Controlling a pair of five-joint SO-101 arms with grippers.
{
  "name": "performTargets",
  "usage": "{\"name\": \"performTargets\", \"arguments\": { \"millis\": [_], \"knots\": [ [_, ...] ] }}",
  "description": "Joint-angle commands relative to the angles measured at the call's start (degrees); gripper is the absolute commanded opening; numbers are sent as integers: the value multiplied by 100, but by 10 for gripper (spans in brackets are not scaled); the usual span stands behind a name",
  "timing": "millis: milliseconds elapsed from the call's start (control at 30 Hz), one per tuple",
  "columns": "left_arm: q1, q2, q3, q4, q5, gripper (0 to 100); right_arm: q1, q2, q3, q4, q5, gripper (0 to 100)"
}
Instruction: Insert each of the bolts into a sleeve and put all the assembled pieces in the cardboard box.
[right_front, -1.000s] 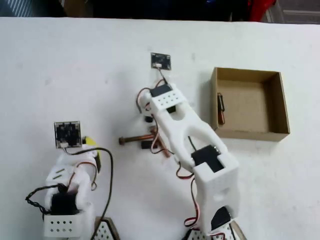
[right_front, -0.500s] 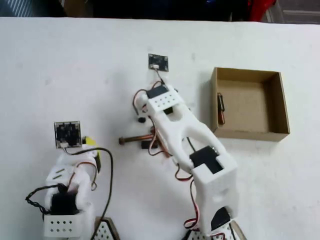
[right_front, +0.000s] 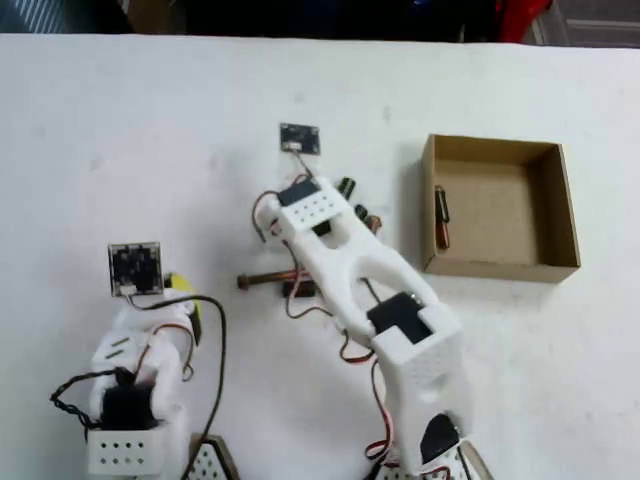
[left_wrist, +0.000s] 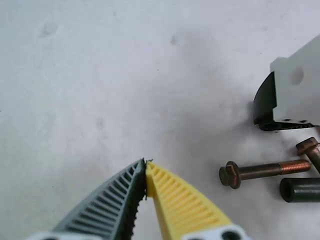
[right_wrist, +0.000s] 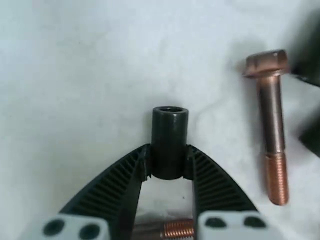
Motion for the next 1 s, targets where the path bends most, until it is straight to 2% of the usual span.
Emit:
{"name": "performTargets", "arguments": {
  "millis": [0,200,467,667,800,967],
  "knots": [
    [-13,-40,-9,18,-44,21,-22,119,-220,4,-35,88],
    [-4,-40,-9,18,-44,21,-4,154,-281,4,809,88],
    [-4,-40,-9,18,-44,21,4,224,-1046,901,809,91],
    [-4,-40,-9,18,-44,21,13,207,-1178,927,844,101],
    [-4,-40,-9,18,-44,21,-4,207,-1178,927,844,175],
    [-4,-40,-9,26,-44,21,-4,207,-1187,884,844,149]
  ]
}}
